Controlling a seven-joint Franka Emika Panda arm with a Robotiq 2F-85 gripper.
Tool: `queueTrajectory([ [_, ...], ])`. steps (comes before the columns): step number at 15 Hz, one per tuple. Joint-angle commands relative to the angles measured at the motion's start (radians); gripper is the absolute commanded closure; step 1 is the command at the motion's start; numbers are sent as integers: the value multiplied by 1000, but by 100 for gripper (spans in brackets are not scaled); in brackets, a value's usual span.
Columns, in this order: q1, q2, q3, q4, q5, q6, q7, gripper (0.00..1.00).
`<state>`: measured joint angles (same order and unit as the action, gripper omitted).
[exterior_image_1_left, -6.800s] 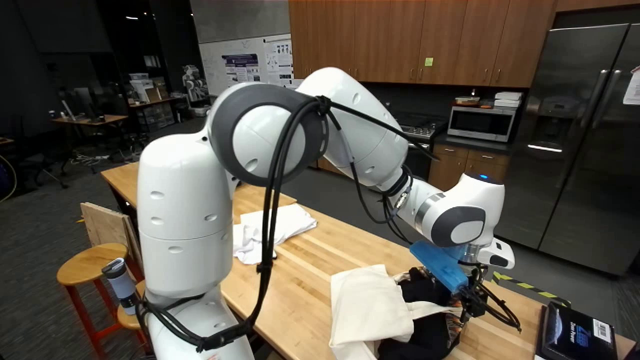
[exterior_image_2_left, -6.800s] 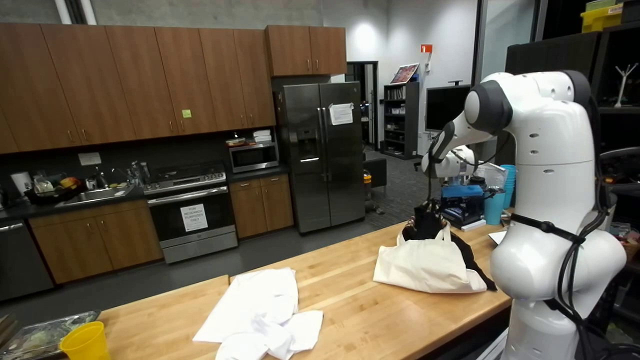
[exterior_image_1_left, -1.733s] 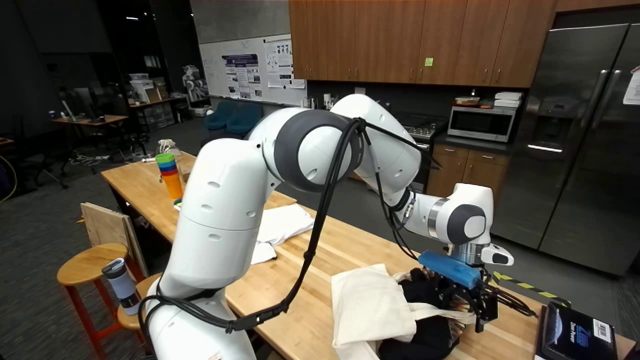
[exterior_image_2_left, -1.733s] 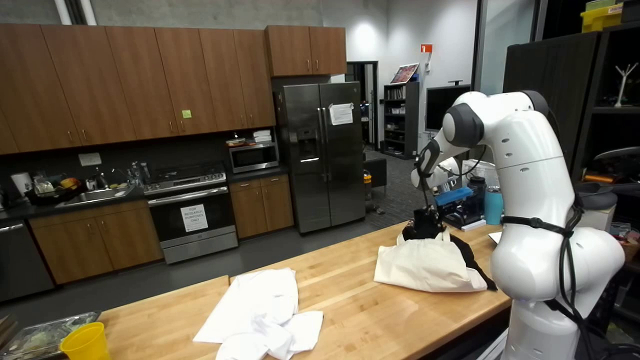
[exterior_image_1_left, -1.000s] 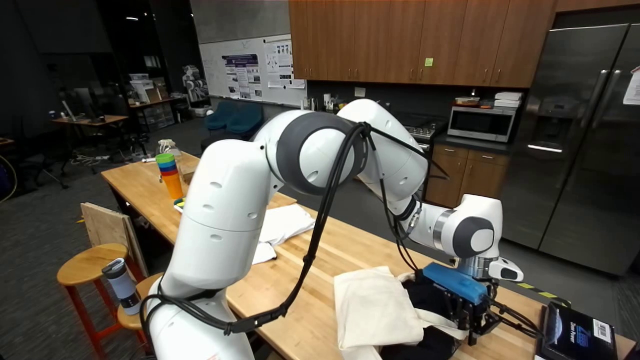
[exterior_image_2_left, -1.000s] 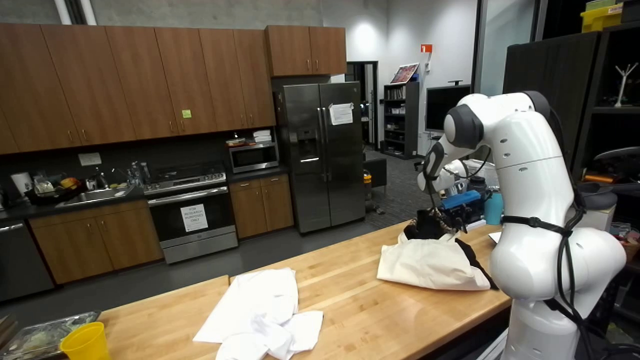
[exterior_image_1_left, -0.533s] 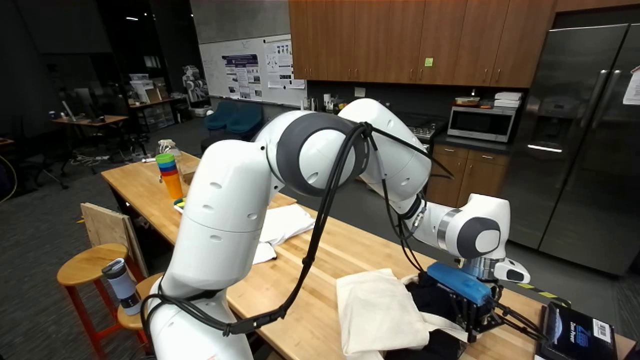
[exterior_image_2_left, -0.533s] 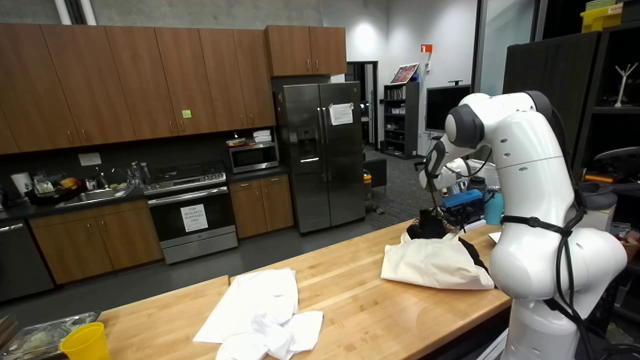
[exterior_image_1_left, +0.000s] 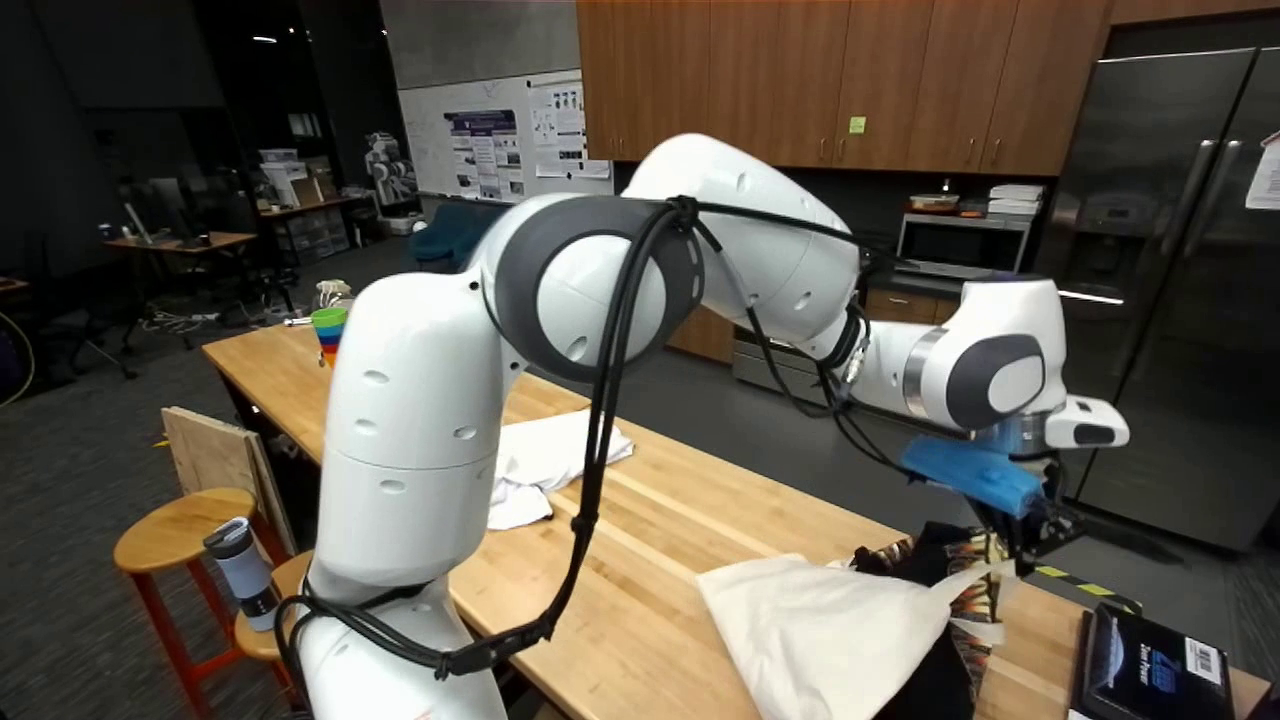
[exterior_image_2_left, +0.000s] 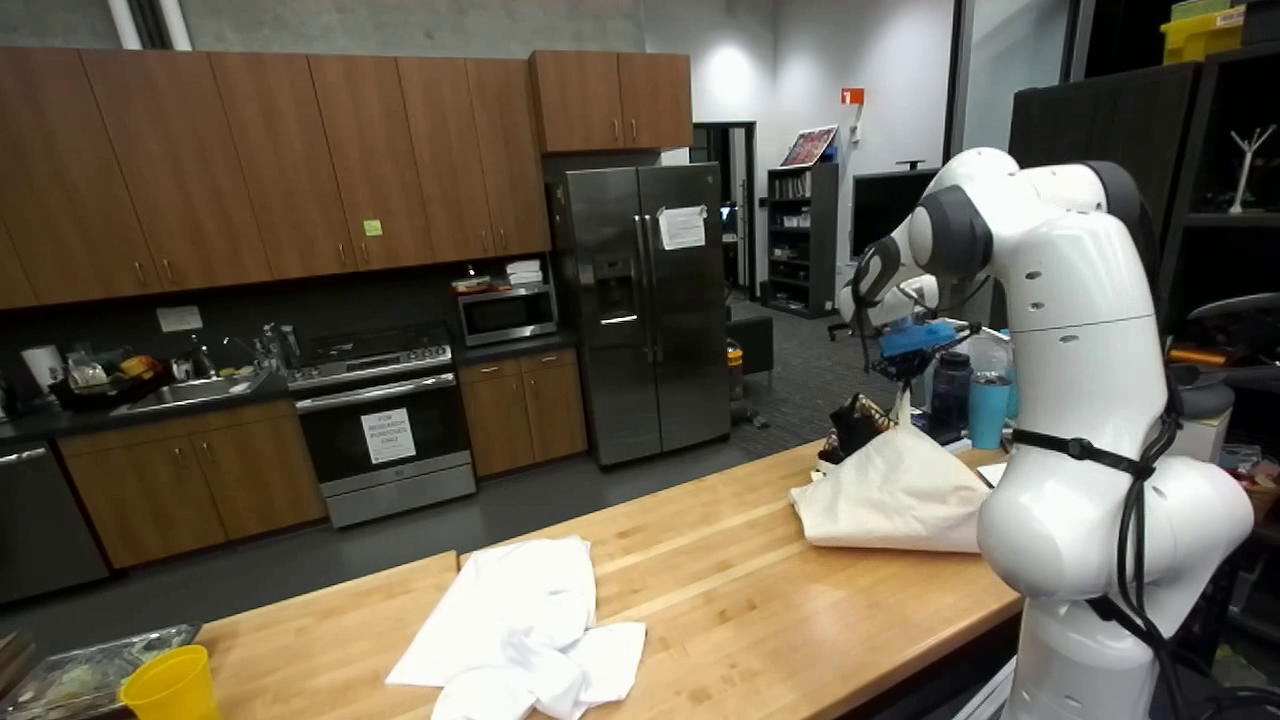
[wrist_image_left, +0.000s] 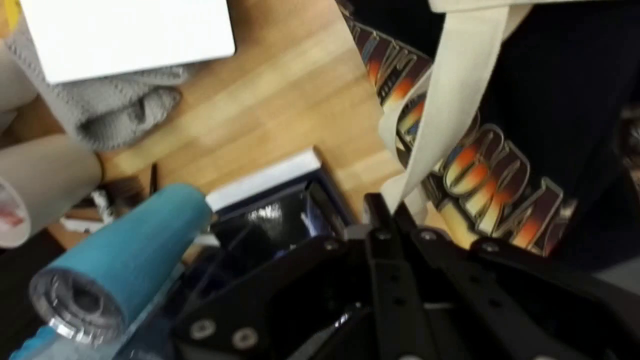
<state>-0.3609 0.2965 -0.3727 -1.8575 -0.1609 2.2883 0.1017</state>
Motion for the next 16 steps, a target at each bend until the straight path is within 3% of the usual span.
queueTrajectory([
  [1, 19, -149, 3, 13, -26, 47, -11, 99],
  [5, 48, -274, 44, 11, -1, 129, -58, 99],
  [10, 116, -422, 122, -59, -111, 213, -90, 99],
  [16, 211, -632, 256, -331, -172, 179, -175, 99],
])
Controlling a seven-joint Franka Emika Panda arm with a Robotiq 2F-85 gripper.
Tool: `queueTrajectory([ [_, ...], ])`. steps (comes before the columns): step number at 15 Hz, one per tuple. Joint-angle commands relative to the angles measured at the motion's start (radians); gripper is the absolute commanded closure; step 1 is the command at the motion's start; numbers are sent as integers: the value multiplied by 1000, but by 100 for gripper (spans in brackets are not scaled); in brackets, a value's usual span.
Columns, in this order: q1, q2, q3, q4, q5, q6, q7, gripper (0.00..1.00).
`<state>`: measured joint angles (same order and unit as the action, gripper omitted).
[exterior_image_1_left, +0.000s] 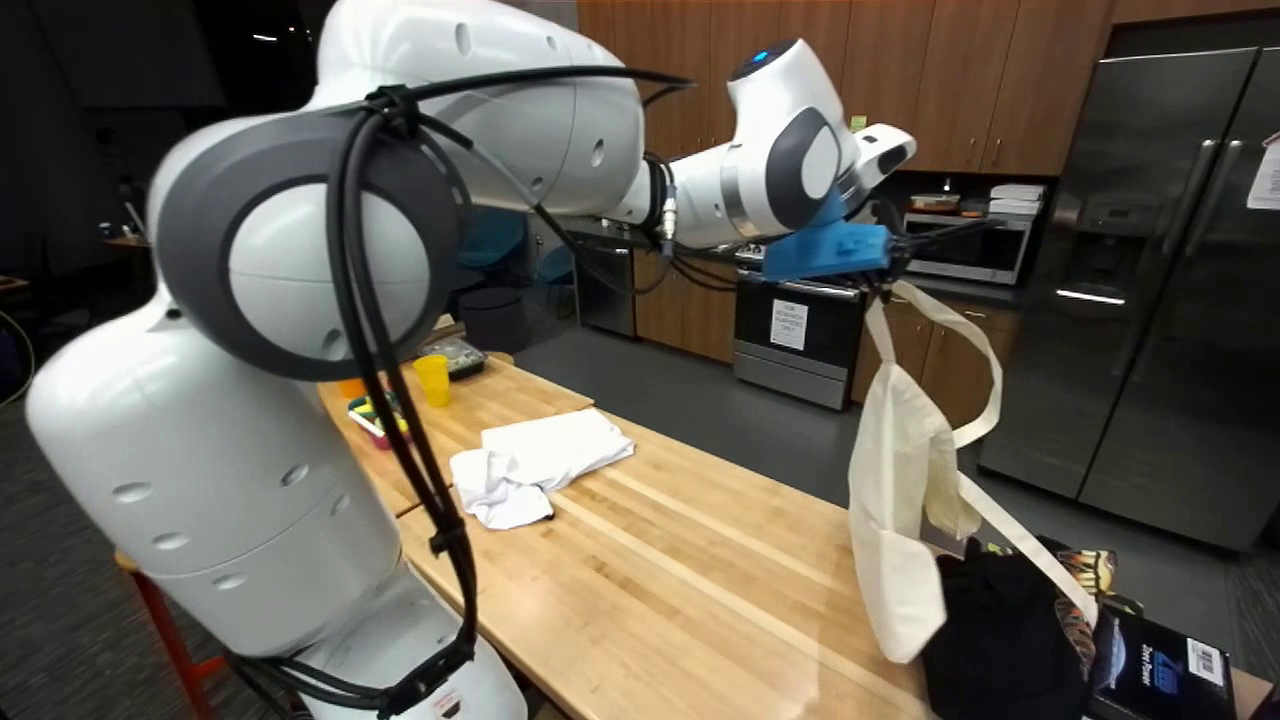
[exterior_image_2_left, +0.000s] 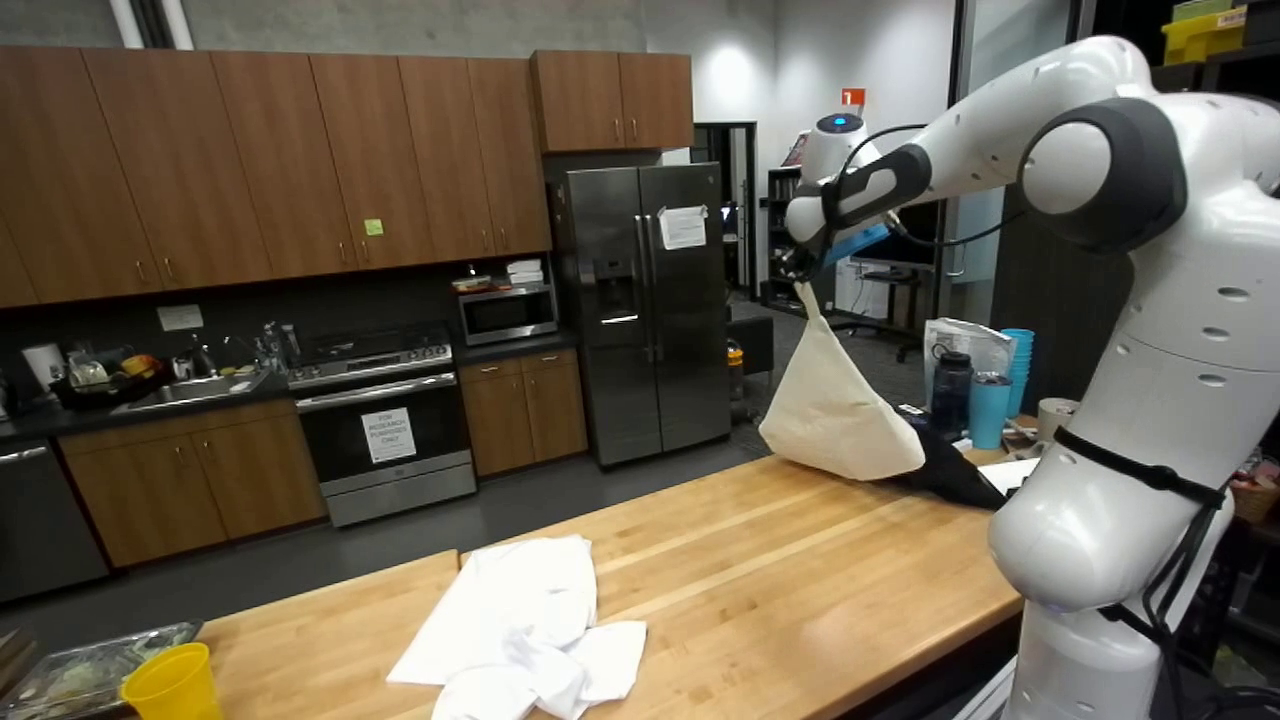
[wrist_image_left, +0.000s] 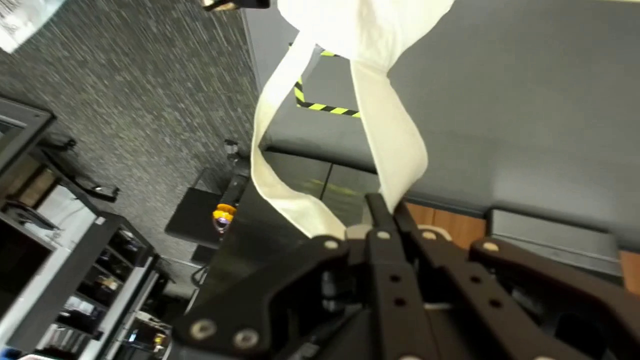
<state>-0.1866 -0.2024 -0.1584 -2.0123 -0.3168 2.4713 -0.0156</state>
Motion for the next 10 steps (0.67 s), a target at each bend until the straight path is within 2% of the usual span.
queueTrajectory([
  [1, 56, -164, 59, -226, -3, -15, -81, 99],
  [6, 169, -258, 96, -424, 75, -85, -227, 99],
  [10, 245, -260, 110, -488, 121, -201, -342, 99],
])
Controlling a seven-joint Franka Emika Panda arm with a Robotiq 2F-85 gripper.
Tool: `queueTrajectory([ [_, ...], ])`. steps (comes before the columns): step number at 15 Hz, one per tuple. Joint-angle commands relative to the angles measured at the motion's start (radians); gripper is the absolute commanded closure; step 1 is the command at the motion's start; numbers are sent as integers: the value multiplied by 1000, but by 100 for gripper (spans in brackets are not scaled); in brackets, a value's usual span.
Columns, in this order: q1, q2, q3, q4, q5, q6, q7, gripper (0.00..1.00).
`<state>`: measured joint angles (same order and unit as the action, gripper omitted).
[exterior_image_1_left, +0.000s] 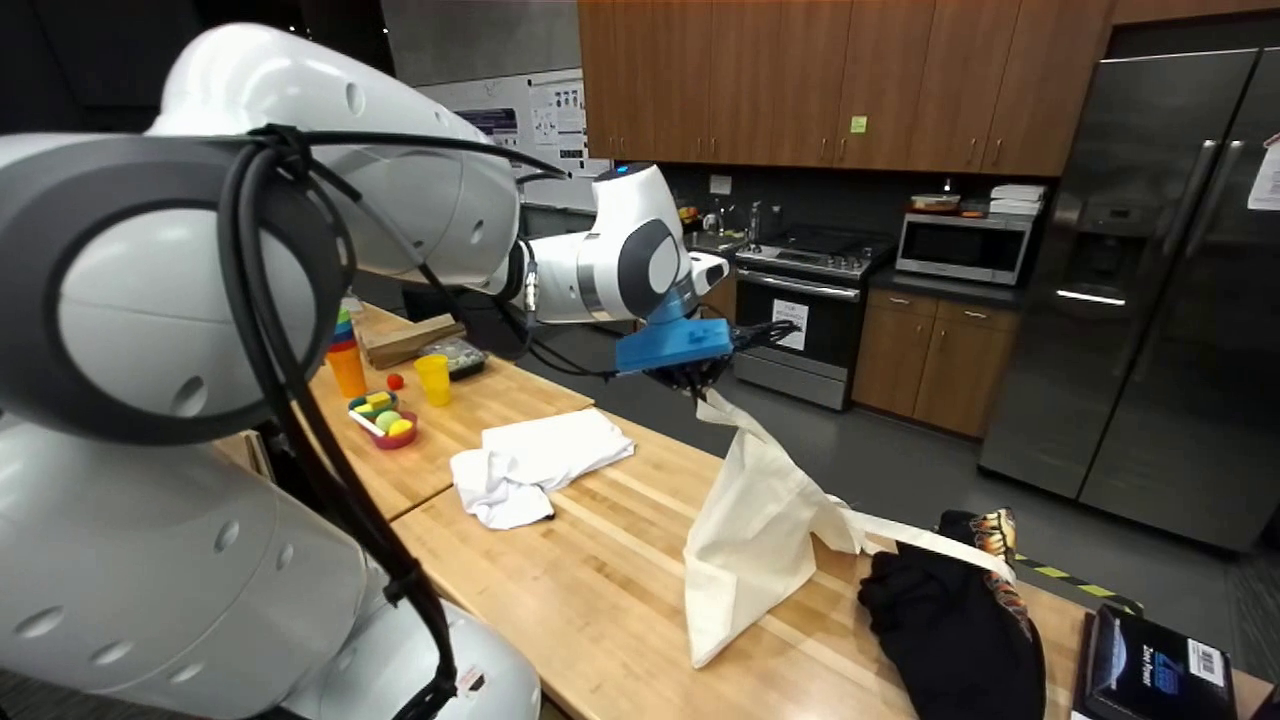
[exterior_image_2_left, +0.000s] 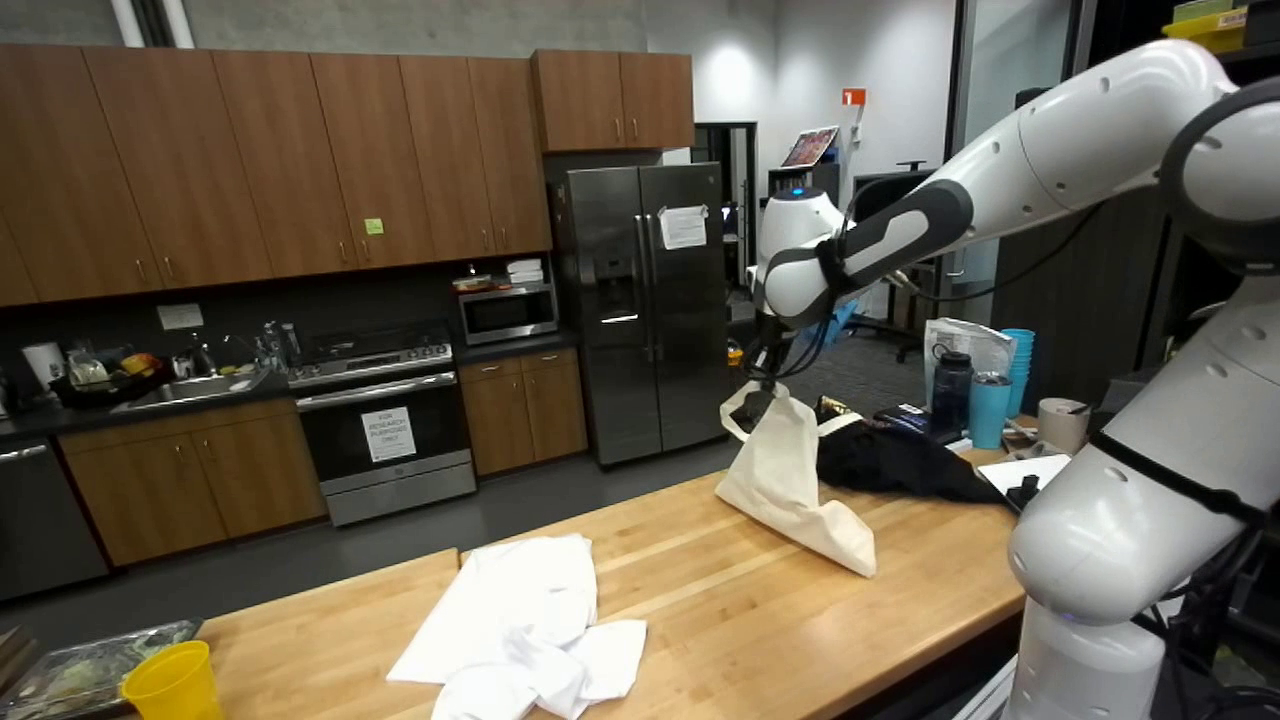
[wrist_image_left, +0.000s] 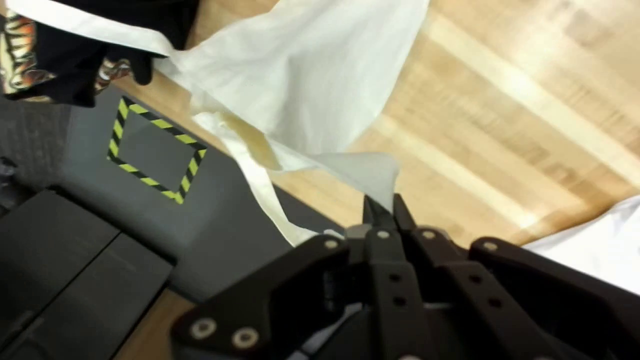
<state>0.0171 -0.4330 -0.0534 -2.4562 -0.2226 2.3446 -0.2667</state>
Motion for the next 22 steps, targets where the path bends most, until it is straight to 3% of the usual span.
queueTrajectory([
  [1, 49, -24, 17, -54, 10, -99, -108, 99],
  [7, 31, 110, 160, -145, -319, 20, -9, 99],
  [8, 36, 133, 181, -151, -365, 11, 3, 89],
  [9, 43, 93, 141, -144, -297, -2, -22, 96],
  [11, 49, 133, 168, -155, -342, 5, 3, 89],
  [14, 50, 143, 174, -152, -346, 6, 3, 89],
  [15, 49, 142, 172, -152, -346, 6, 3, 64],
  [18, -19, 110, 133, -193, -456, 68, 67, 52],
  [22, -68, 54, 24, -161, -386, 150, 51, 25],
])
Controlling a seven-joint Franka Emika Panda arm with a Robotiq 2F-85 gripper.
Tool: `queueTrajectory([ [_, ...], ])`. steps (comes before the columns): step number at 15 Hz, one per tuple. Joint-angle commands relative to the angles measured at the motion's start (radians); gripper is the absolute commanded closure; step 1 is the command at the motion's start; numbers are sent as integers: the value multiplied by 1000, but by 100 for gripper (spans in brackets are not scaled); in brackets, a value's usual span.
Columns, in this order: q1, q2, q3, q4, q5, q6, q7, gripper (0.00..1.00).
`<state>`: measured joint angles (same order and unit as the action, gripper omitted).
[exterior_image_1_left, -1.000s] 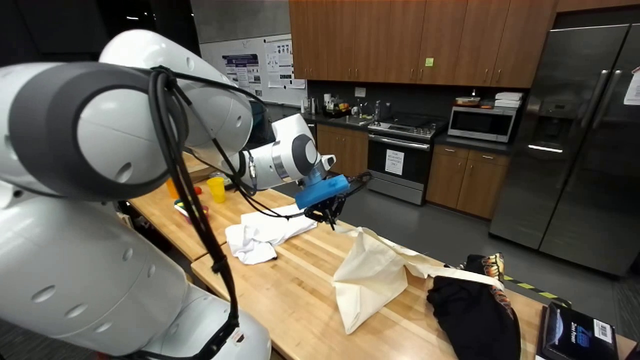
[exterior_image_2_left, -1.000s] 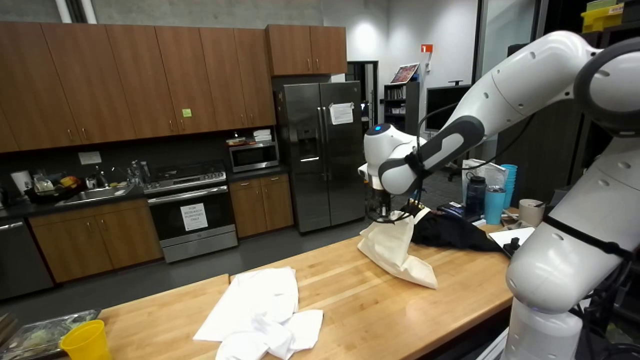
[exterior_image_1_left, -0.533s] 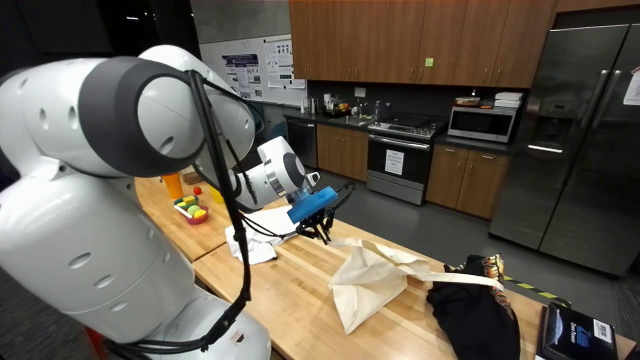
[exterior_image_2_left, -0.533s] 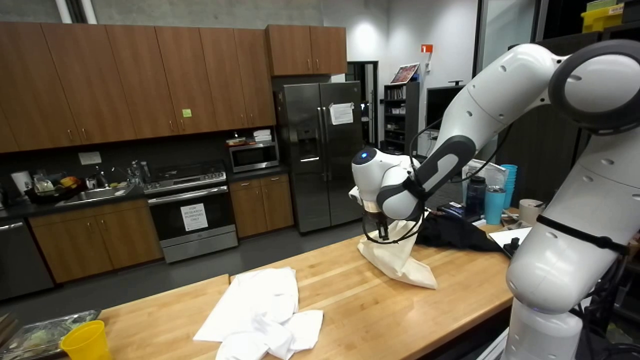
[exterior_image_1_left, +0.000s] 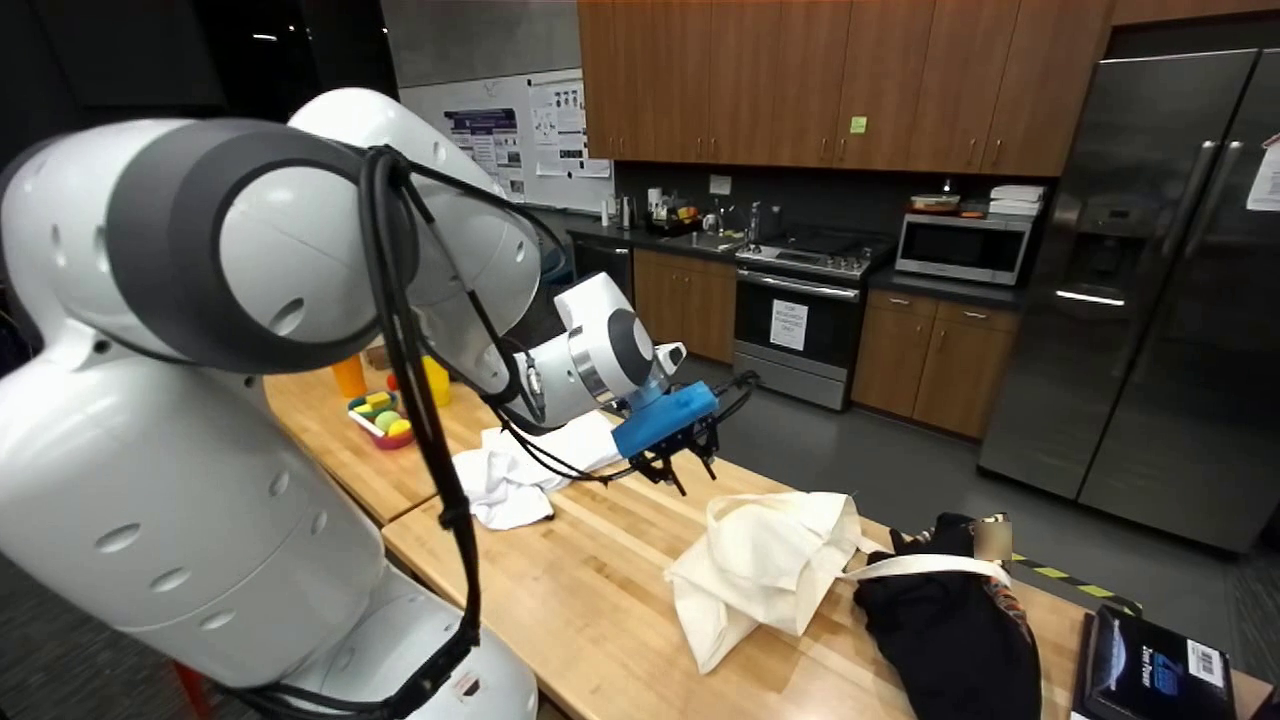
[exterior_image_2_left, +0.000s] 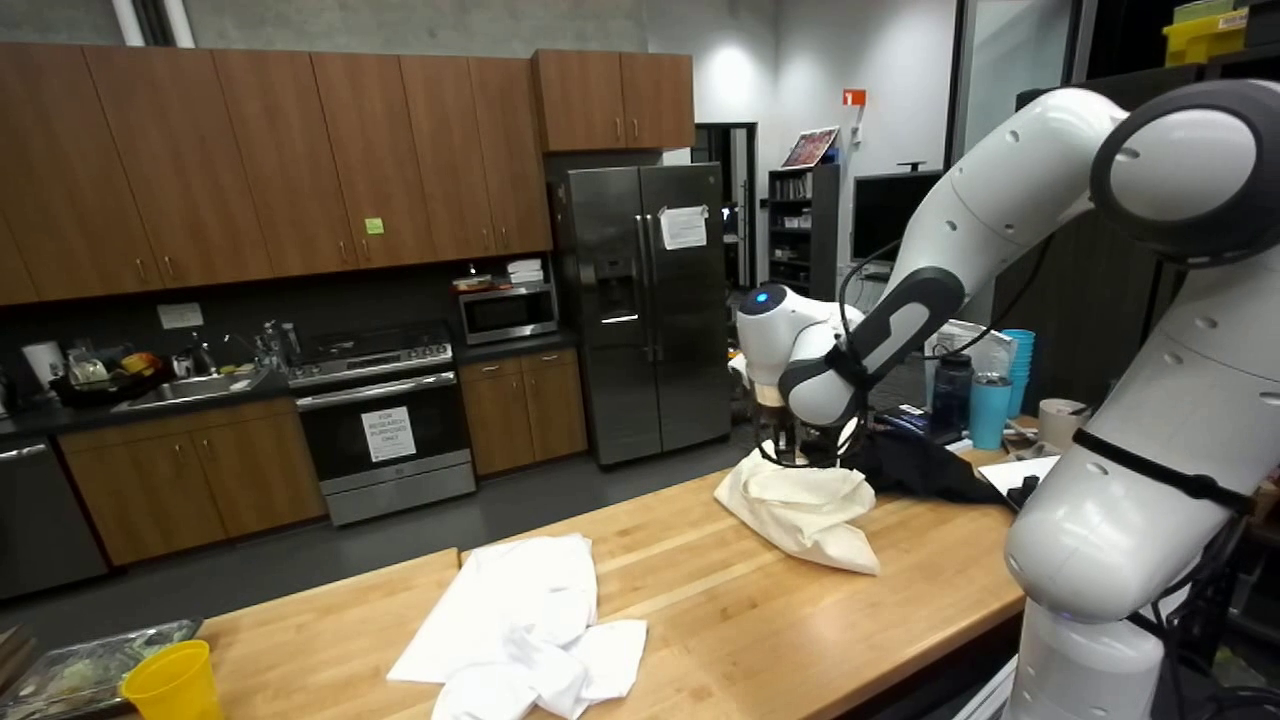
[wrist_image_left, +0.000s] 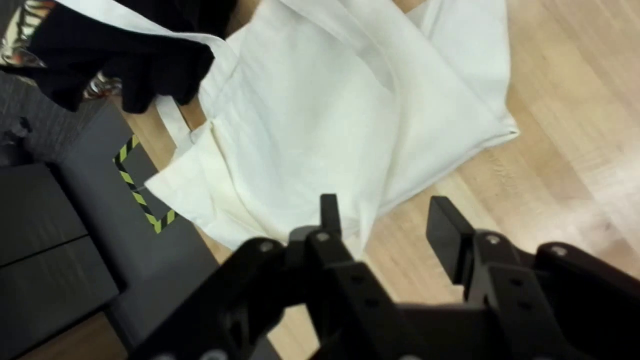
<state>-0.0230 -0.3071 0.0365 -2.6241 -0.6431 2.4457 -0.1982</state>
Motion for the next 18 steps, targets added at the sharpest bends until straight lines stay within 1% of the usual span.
queueTrajectory([
  [1, -40, -88, -93, 31, 53, 65, -37, 19],
  [3, -76, -105, -124, 82, 46, 111, -33, 5],
  [4, -93, -117, -136, 103, 41, 139, -25, 1],
  [5, -103, -112, -155, 137, 62, 162, -23, 0],
  [7, -108, -100, -199, 197, 156, 188, -36, 0],
  [10, -98, -43, -274, 282, 345, 201, -67, 0],
  [13, -101, 30, -340, 314, 512, 187, -73, 0],
  [14, -108, 50, -357, 315, 551, 181, -83, 0],
  [16, -142, 101, -379, 292, 577, 212, -80, 0],
  [17, -145, 128, -397, 289, 610, 205, -100, 0],
  [18, -168, 154, -397, 273, 603, 218, -84, 0],
])
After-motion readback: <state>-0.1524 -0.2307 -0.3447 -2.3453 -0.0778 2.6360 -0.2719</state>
